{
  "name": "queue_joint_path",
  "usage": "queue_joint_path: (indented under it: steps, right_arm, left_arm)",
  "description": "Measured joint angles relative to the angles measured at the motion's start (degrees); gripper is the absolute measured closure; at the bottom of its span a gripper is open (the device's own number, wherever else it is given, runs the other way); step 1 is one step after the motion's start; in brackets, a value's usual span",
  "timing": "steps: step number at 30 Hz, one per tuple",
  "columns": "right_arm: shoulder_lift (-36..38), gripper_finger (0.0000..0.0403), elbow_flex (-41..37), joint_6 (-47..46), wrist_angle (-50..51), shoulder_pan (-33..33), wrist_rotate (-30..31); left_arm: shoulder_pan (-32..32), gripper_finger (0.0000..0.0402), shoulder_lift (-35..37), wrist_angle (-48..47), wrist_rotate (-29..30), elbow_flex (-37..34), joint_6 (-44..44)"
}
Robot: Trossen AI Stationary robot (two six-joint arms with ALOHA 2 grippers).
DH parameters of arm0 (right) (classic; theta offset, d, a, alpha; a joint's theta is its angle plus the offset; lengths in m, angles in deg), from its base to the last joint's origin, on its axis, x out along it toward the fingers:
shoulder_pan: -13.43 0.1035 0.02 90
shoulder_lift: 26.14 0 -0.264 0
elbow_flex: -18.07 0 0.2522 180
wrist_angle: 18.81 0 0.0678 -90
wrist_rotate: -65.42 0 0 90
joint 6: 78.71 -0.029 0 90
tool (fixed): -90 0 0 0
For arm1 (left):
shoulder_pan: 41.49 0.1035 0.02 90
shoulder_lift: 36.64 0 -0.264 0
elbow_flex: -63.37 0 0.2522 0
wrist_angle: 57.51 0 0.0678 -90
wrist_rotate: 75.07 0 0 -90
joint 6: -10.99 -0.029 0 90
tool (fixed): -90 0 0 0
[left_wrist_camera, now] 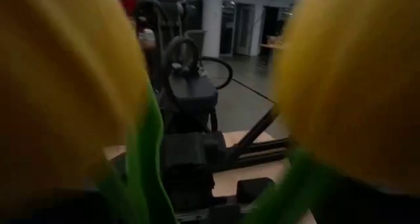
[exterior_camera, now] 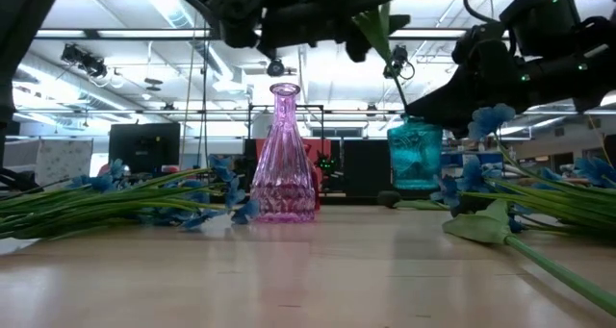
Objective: Sort flowers into vase by color
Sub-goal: Put the blue vase containing the yellow flowers on the center of the table upright
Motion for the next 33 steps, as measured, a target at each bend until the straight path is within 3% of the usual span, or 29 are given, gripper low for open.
queue_joint_path:
  steps: [12,20,33]
  right_arm:
    - [-0.65,0.0244,0.37,-0.59,0.39,-1.06,0.12]
    - [-0.65,0.0244,0.37,-1.39,0.45,-1.58,0.06]
    - [-0.64,0.0244,0.37,-2.84,1.32,-1.53,0.14]
  left_arm:
    - [0.56,0.0079,-1.22,-2.58,1.2,2.46,-1.96]
    - [0.52,0.0079,-8.92,-9.96,-0.92,13.15,-1.3]
    - [-0.14,0.0079,-10.59,-10.1,-1.45,13.43,-2.4]
